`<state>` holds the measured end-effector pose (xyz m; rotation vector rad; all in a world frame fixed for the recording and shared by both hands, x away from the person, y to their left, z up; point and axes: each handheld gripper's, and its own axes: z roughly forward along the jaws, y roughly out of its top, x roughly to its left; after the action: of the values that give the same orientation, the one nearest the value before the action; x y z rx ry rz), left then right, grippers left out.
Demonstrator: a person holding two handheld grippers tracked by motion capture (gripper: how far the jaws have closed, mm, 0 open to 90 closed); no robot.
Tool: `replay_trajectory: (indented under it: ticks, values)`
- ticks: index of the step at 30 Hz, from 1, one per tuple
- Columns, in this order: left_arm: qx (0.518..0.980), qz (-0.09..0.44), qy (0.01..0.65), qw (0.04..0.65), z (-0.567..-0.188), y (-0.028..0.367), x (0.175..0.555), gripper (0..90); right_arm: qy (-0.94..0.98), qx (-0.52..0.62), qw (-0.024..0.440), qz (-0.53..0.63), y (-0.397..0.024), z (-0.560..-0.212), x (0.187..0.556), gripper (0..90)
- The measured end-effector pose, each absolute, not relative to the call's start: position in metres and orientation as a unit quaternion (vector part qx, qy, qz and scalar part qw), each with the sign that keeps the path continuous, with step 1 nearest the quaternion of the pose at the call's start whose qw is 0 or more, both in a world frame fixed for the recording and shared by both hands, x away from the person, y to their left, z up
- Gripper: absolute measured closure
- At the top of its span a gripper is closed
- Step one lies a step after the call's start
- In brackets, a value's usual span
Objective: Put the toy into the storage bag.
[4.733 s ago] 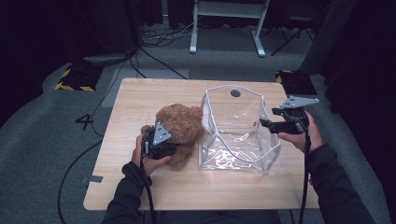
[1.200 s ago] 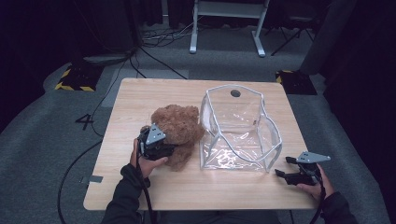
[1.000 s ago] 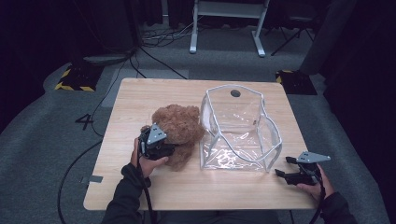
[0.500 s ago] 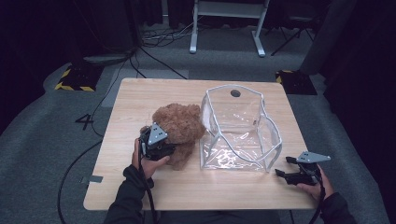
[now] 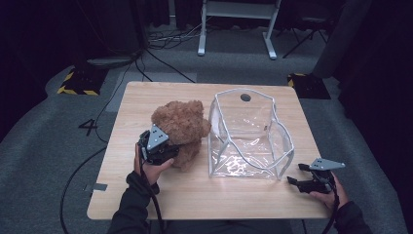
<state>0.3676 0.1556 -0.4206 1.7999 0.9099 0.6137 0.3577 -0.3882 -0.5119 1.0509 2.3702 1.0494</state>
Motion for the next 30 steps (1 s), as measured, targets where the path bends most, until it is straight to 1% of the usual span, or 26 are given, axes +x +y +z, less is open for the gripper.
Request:
replay_trajectory:
  ticks: [2, 4, 6, 7, 15, 17, 30]
  values:
    - [0.738, 0.253, 0.376, 0.499, -0.417, 0.157, 0.368, 52.0, 0.835, 0.367, 0.173, 0.371, -0.389, -0.512, 0.356, 22.8]
    - [0.733, 0.253, 0.379, 0.505, -0.413, 0.157, 0.368, 52.1, 0.835, 0.362, 0.18, 0.373, -0.388, -0.511, 0.354, 21.8]
    - [0.731, 0.256, 0.378, 0.508, -0.409, 0.158, 0.369, 52.2, 0.837, 0.349, 0.165, 0.389, -0.386, -0.51, 0.35, 21.2]
    - [0.727, 0.256, 0.379, 0.512, -0.407, 0.159, 0.369, 52.1, 0.837, 0.343, 0.165, 0.392, -0.384, -0.508, 0.348, 20.9]
    - [0.716, 0.264, 0.382, 0.52, -0.393, 0.163, 0.369, 52.2, 0.839, 0.303, 0.173, 0.418, -0.356, -0.495, 0.332, 20.1]
    - [0.715, 0.268, 0.381, 0.522, -0.389, 0.163, 0.369, 52.2, 0.839, 0.298, 0.169, 0.422, -0.351, -0.495, 0.331, 20.1]
    - [0.7, 0.277, 0.379, 0.538, -0.363, 0.162, 0.371, 52.2, 0.832, 0.317, 0.194, 0.411, -0.326, -0.502, 0.339, 20.8]
